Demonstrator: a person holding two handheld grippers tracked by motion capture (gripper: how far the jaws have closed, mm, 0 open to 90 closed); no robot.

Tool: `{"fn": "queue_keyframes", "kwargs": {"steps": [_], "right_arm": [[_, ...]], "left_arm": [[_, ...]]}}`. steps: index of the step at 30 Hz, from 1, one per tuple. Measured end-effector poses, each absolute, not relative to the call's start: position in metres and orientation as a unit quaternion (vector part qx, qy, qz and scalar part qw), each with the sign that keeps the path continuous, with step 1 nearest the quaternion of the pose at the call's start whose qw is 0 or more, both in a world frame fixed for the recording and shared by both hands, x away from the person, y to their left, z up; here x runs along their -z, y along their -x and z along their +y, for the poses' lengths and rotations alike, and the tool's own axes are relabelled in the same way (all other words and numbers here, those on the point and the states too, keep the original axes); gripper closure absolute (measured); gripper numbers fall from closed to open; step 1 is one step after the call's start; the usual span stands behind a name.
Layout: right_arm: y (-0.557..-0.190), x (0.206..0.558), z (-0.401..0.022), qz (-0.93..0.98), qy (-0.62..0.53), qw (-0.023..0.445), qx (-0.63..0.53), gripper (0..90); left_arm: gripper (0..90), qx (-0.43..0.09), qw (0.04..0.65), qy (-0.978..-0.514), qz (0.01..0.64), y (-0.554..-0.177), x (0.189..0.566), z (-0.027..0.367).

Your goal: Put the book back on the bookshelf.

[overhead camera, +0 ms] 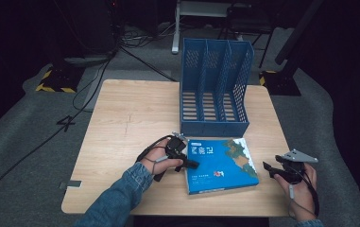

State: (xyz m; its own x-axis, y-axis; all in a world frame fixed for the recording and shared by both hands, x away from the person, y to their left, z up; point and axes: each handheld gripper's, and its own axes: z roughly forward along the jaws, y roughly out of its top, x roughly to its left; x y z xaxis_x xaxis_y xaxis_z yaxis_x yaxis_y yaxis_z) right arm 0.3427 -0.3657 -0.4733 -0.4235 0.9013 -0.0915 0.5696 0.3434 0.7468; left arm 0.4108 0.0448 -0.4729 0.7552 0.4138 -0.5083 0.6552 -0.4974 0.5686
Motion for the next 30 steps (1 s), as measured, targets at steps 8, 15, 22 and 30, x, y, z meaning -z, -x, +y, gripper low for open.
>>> {"fn": "queue_keyframes", "kwargs": {"steps": [8,15,22,30], "right_arm": [[-0.320,0.452,-0.318,0.826,-0.347,0.252,-0.365,31.5],[-0.305,0.447,-0.283,0.837,-0.273,0.273,-0.388,16.2],[-0.286,0.449,-0.248,0.833,-0.200,0.341,-0.387,17.6],[-0.281,0.460,-0.226,0.852,-0.161,0.343,-0.362,17.0]], "left_arm": [[80.3,0.145,0.381,-0.855,0.320,-0.403,0.441,0.035],[81.7,0.134,0.399,-0.847,0.324,-0.401,0.422,0.029],[81.7,0.133,0.389,-0.849,0.332,-0.403,0.415,0.024],[81.7,0.132,0.387,-0.851,0.328,-0.404,0.402,0.019]]}}
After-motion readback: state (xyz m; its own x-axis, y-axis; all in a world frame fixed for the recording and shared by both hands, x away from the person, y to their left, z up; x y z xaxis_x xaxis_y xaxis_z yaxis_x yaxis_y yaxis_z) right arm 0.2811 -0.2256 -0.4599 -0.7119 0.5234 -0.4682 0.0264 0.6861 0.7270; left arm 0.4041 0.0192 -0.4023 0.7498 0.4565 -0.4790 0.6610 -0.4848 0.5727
